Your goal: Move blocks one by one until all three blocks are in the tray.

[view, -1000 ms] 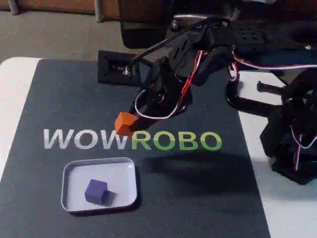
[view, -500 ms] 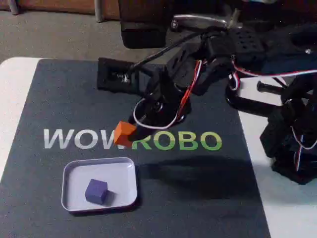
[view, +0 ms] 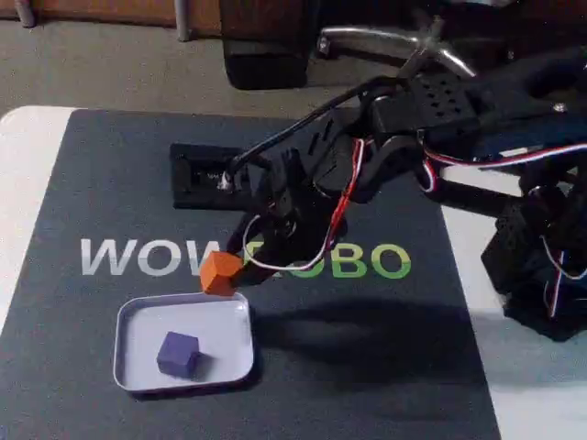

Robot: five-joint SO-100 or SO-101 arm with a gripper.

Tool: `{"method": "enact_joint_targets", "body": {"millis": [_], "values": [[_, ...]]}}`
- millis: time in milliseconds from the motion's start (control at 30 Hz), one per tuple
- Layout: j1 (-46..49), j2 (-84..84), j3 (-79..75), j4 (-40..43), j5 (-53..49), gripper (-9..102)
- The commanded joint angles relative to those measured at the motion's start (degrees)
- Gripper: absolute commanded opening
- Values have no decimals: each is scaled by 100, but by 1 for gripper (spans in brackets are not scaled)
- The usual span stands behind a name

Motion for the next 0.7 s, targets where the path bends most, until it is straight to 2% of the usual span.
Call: {"method": "enact_joint_targets", "body": {"millis": [0,267,567,667], "values": [[-26,53,-26,-79,-26,16],[53,114,-26,-79,-44,50],[272,360,79,-62,-281,53],[422,826,475,-26,-712,53]]}}
